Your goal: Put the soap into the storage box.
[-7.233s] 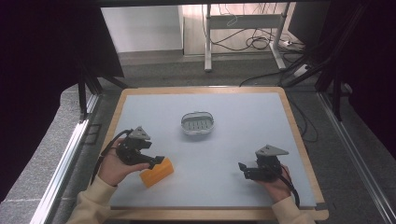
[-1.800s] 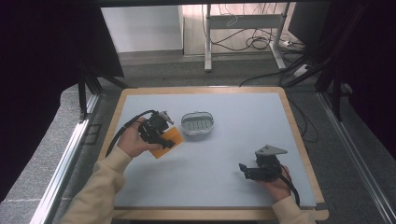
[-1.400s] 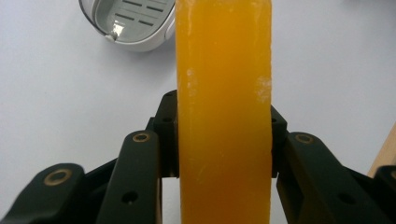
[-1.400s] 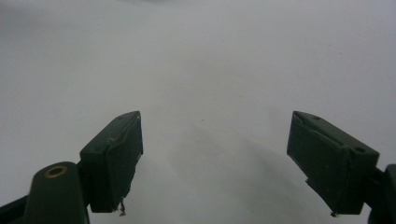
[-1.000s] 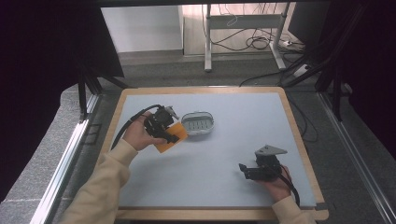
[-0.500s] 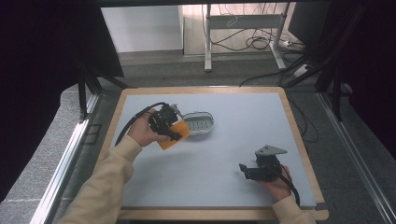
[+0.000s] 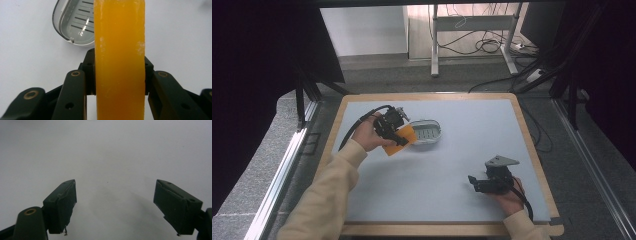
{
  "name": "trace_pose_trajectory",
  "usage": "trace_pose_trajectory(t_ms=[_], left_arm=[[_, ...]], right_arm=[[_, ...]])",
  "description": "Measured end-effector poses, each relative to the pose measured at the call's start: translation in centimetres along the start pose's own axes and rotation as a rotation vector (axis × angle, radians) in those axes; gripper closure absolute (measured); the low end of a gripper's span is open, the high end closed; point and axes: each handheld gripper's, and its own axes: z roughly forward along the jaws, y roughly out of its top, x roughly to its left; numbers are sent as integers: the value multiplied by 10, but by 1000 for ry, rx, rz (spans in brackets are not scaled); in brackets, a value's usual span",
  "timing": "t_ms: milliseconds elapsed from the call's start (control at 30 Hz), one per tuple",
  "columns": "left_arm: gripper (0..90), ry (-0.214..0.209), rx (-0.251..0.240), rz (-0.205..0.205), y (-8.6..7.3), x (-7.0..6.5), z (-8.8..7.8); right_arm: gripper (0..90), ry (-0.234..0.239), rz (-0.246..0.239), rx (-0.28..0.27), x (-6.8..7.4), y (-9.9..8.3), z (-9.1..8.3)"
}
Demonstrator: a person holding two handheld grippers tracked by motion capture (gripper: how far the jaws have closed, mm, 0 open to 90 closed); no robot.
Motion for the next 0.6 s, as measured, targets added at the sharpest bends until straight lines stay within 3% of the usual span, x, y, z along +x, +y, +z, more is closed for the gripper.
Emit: trace_pose_trajectory(t_ms=[600], left_arm=[[623,-19,25,59,30,8,7]], right_arm=[[190,1,3,-1,-2,-1,0]])
